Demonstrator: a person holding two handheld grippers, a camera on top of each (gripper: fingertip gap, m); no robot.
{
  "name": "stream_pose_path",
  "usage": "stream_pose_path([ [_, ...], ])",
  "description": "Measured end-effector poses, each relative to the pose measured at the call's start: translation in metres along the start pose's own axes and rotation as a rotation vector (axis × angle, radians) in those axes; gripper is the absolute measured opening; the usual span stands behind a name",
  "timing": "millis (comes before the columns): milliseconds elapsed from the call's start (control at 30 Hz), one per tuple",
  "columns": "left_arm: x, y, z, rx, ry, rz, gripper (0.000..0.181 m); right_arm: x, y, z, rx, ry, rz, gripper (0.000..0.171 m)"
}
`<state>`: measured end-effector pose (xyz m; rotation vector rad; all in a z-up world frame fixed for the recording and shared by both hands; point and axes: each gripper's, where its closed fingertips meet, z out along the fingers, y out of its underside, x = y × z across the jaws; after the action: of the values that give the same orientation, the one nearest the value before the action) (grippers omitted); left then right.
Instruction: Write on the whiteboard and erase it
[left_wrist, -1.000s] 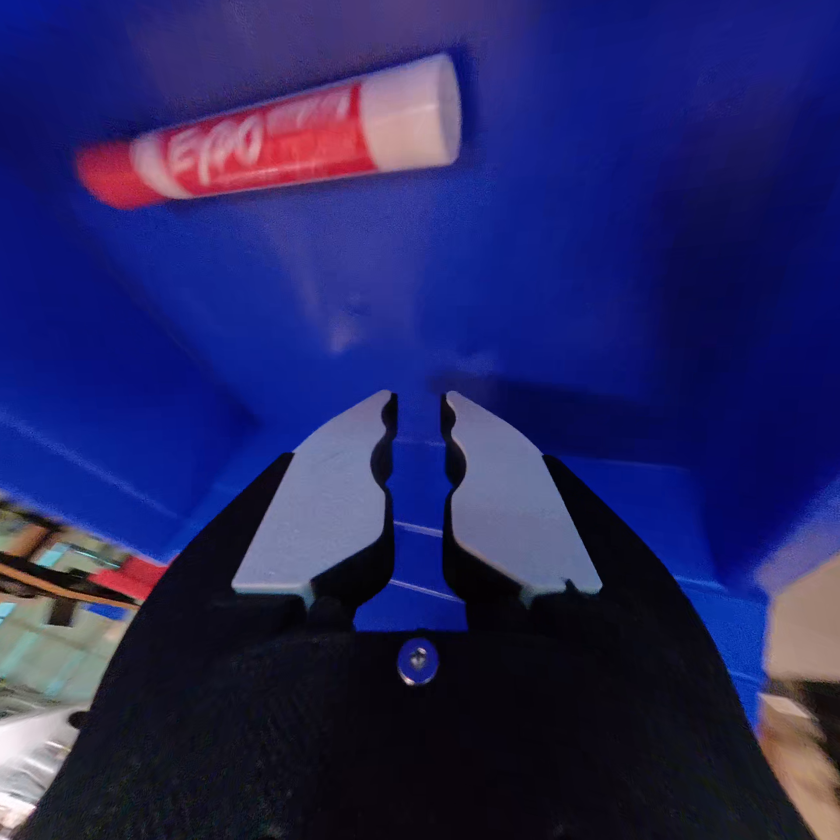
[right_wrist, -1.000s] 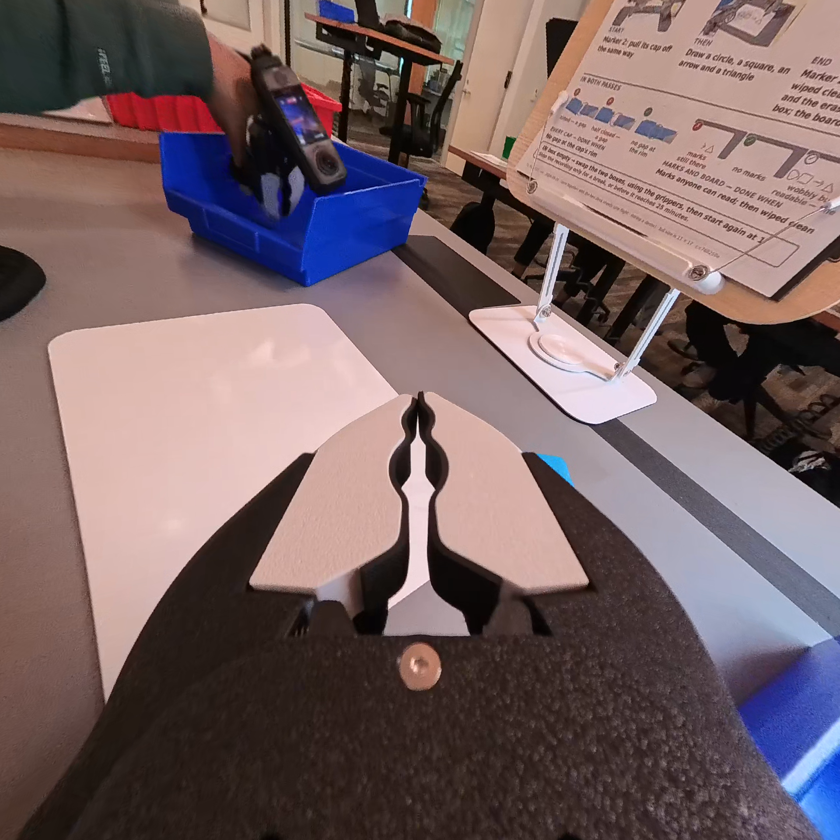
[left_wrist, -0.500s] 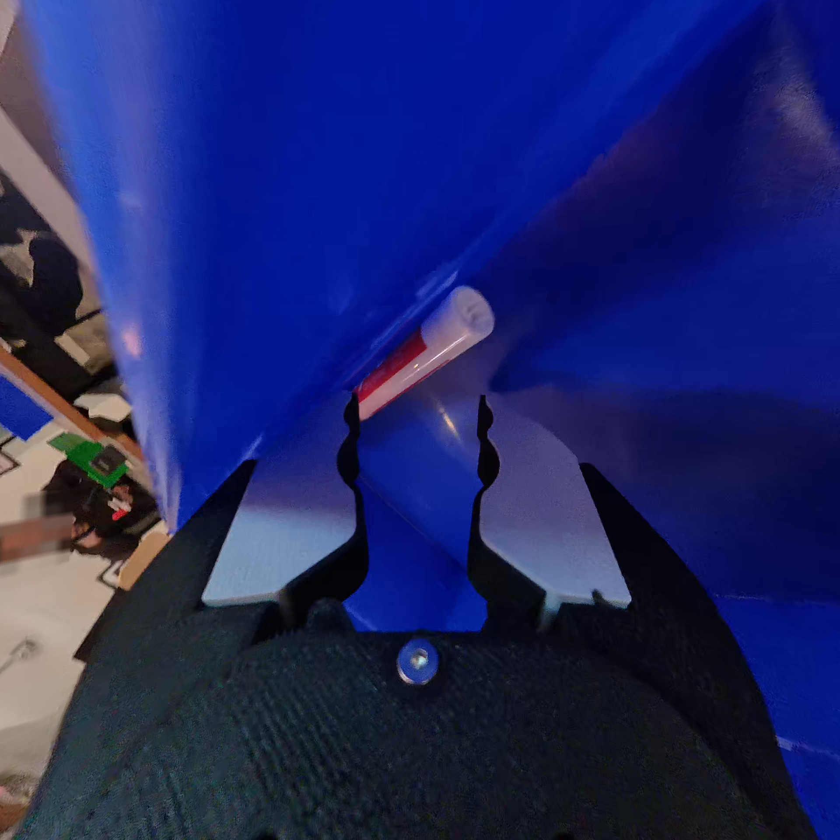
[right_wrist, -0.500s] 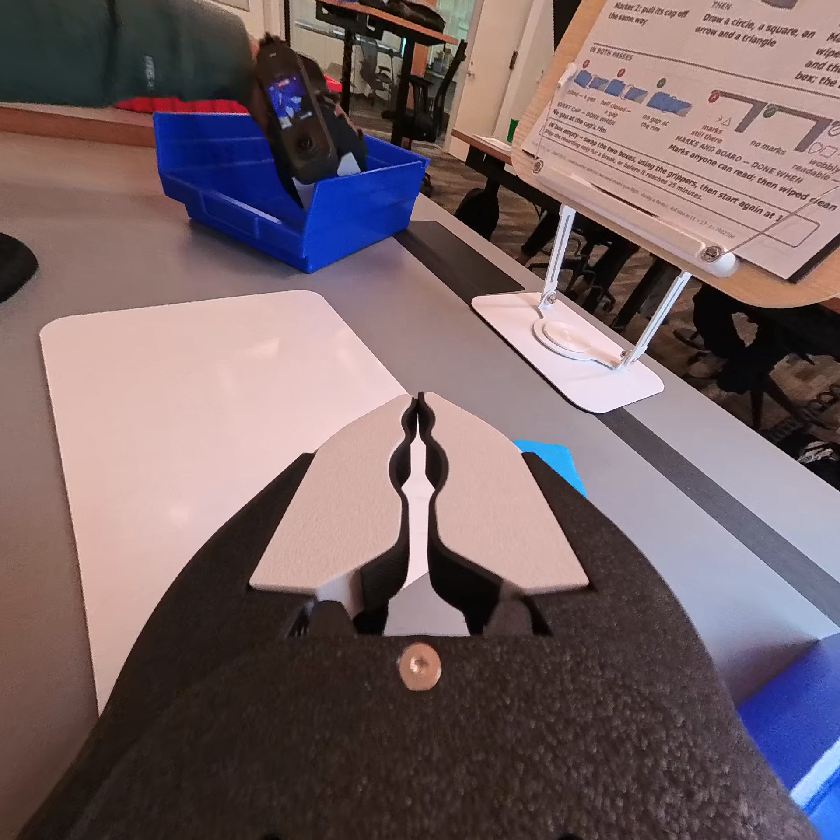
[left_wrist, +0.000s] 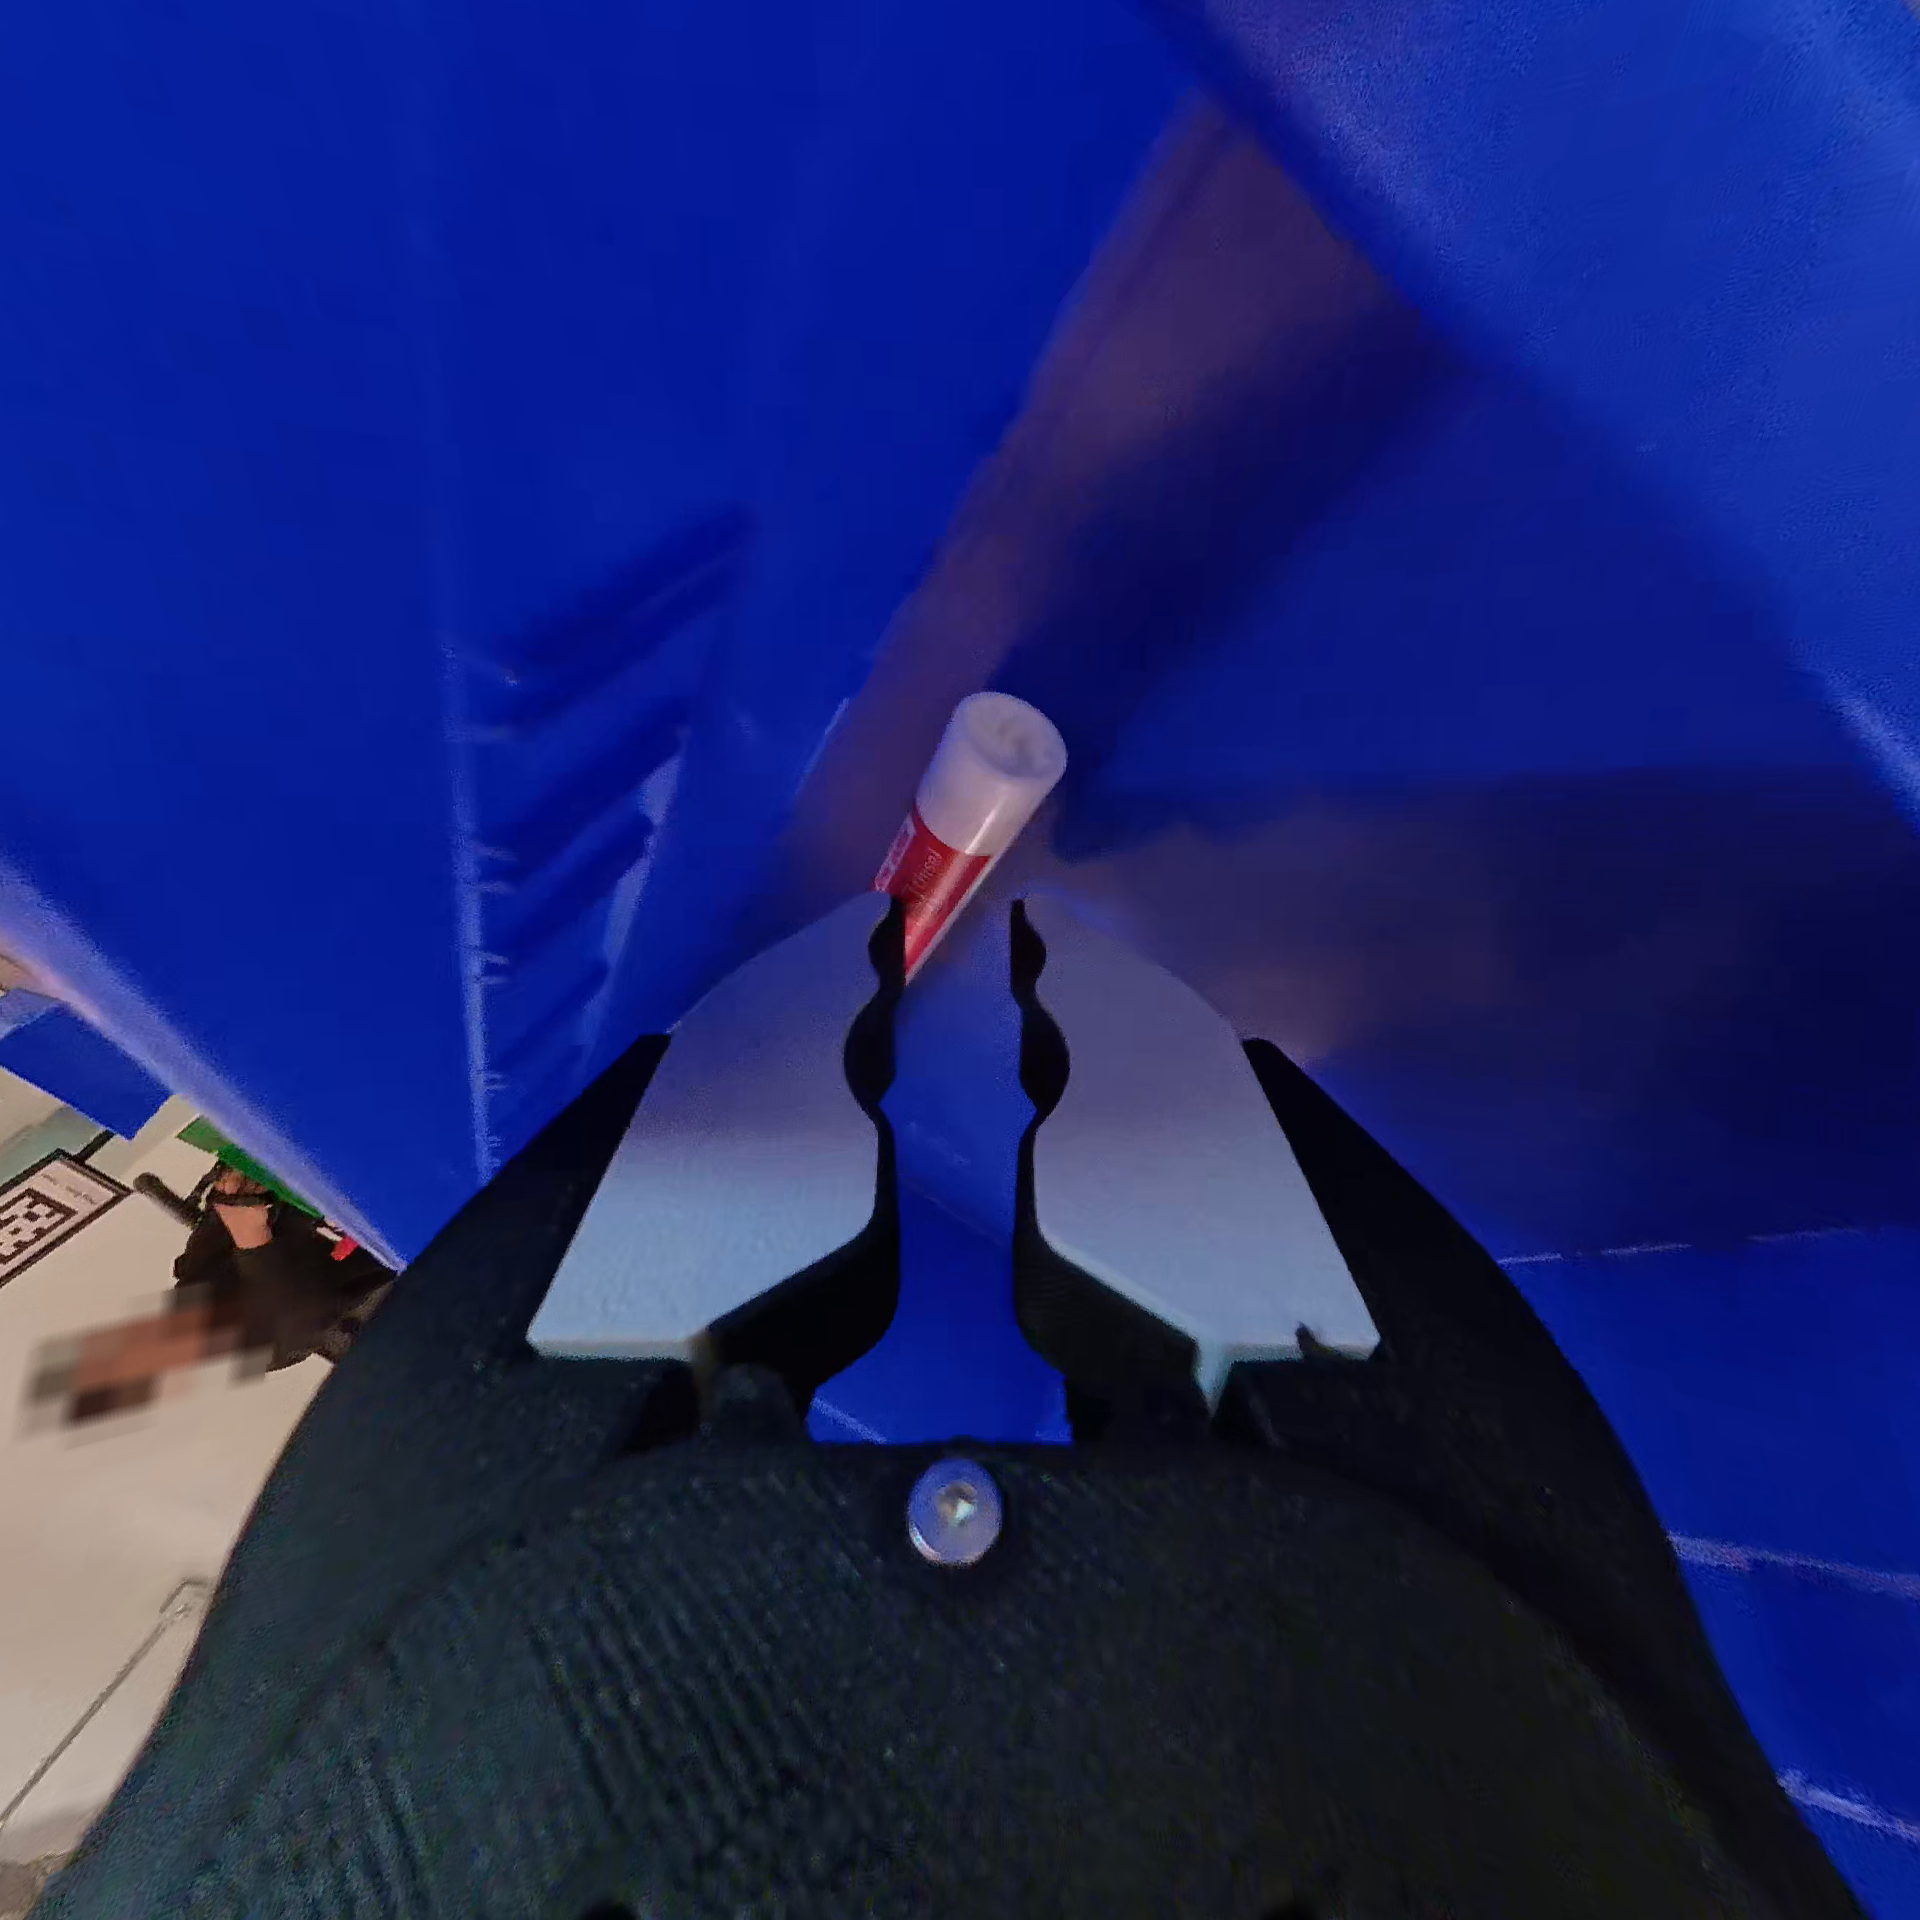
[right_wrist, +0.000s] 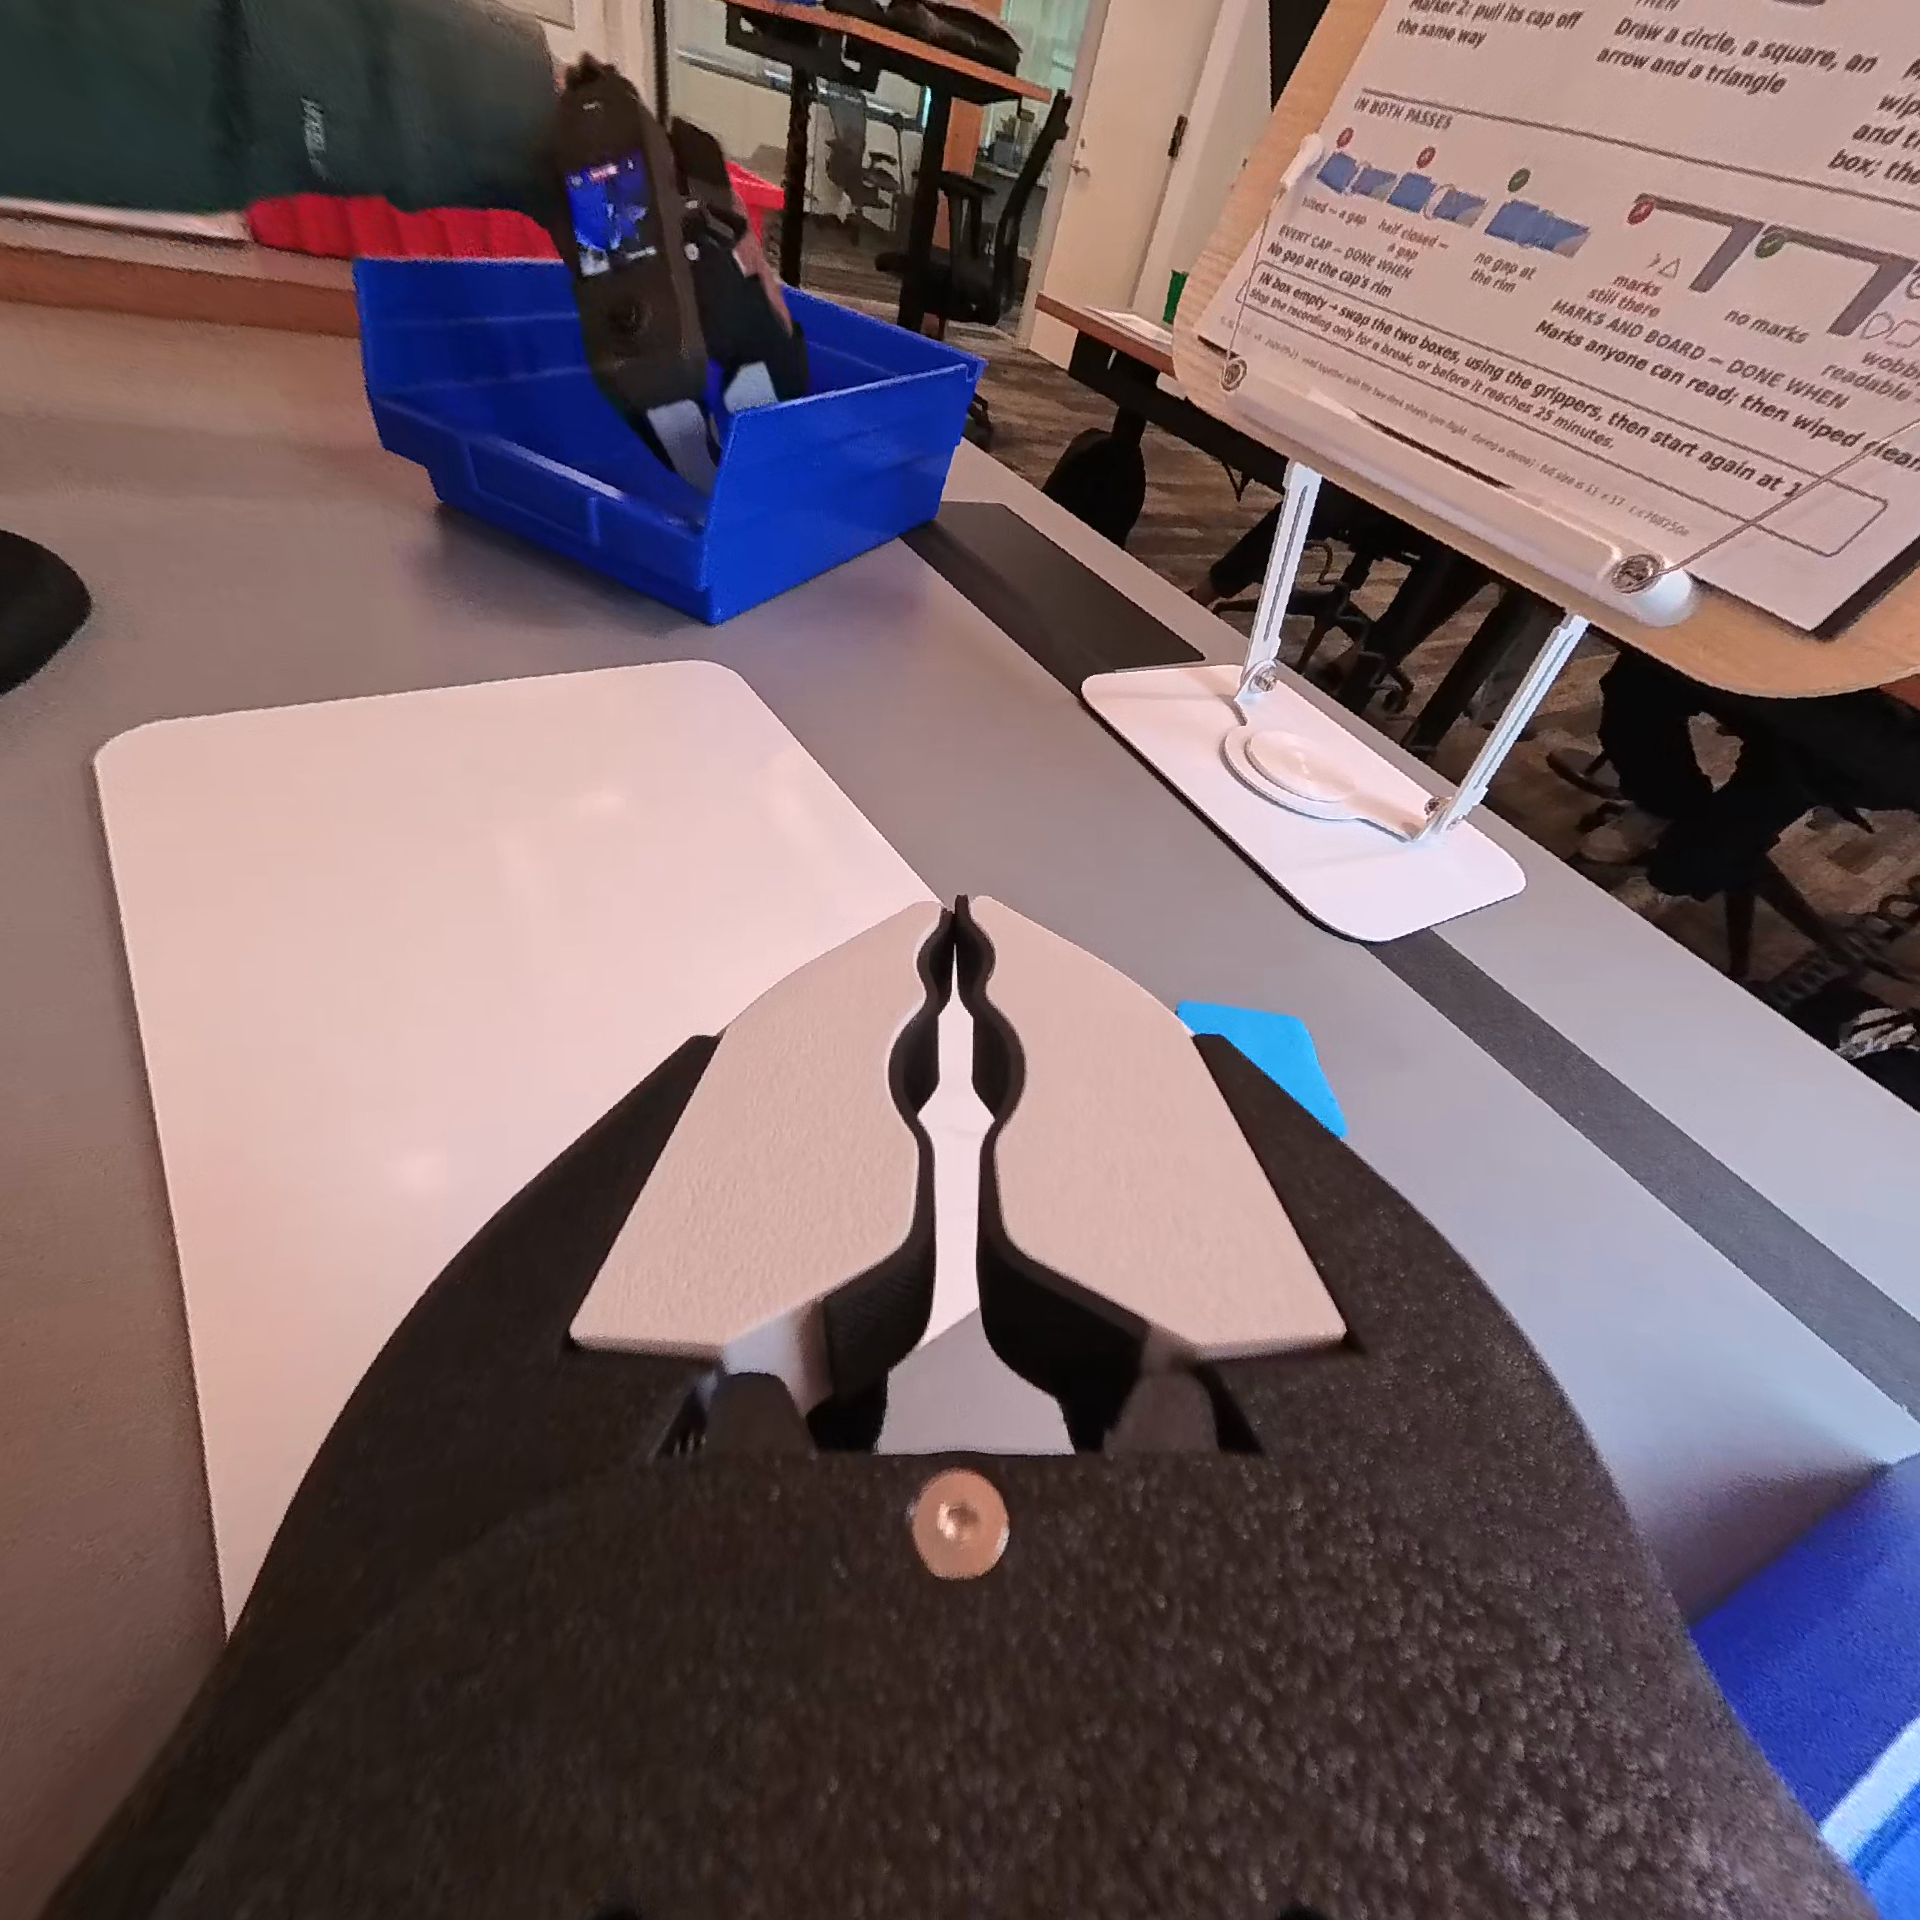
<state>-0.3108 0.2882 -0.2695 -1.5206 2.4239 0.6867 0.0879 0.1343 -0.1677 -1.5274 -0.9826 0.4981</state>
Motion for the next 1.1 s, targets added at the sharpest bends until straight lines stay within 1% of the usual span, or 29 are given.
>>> stream_pose_path([
  [33,0.001,0.002,0.001,-0.011,0.0,0.01,0.024,0.0,0.0,0.001,0.0,-0.002,0.005,0.0],
  [100,0.0,0.005,0.004,-0.033,-0.008,0.016,0.038,-0.001,0.001,0.002,-0.002,-0.009,0.013,0.0],
  [167,-0.005,0.011,0.01,-0.07,-0.016,0.005,0.041,-0.002,0.003,0.004,-0.007,-0.011,0.01,0.0],
  [200,-0.008,0.011,0.011,-0.062,-0.019,0.006,0.039,-0.003,0.003,0.004,-0.009,-0.012,0.007,0.0],
  [267,-0.01,0.01,0.016,-0.037,-0.014,0.002,0.023,-0.004,0.002,0.003,-0.007,-0.013,0.003,0.0],
  [367,-0.01,0.011,0.016,-0.046,-0.007,-0.01,0.02,-0.005,0.0,0.002,-0.001,-0.015,0.001,0.0],
  [467,-0.002,0.013,0.013,-0.099,-0.002,-0.017,0.019,-0.005,-0.001,0.001,0.004,-0.019,0.004,0.0],
  [533,0.006,0.008,0.007,-0.077,-0.002,-0.03,0.018,-0.007,-0.003,0.001,0.009,-0.023,0.003,0.0],
  [600,0.011,0.002,-0.002,-0.038,-0.023,-0.103,0.018,-0.009,-0.005,0.0,0.015,-0.026,-0.007,0.0],
  [667,0.008,-0.001,-0.02,0.008,-0.079,-0.173,0.018,-0.01,-0.009,0.0,0.025,-0.03,-0.011,0.0],
  [833,-0.012,-0.014,-0.092,0.206,-0.267,-0.386,0.018,-0.017,-0.017,-0.001,0.048,-0.04,-0.019,0.0],
  [900,-0.019,-0.032,-0.121,0.328,-0.334,-0.472,0.018,-0.022,-0.022,0.0,0.068,-0.05,-0.02,0.0],
  [967,-0.022,-0.064,-0.147,0.476,-0.386,-0.549,0.018,-0.03,-0.028,0.001,0.088,-0.07,-0.018,0.0],
  [1033,-0.021,-0.104,-0.168,0.599,-0.431,-0.594,0.018,-0.041,-0.035,0.003,0.111,-0.097,-0.002,0.0],
  [1100,-0.019,-0.15,-0.183,0.709,-0.466,-0.617,0.018,-0.056,-0.045,0.008,0.126,-0.131,0.041,0.015],
])
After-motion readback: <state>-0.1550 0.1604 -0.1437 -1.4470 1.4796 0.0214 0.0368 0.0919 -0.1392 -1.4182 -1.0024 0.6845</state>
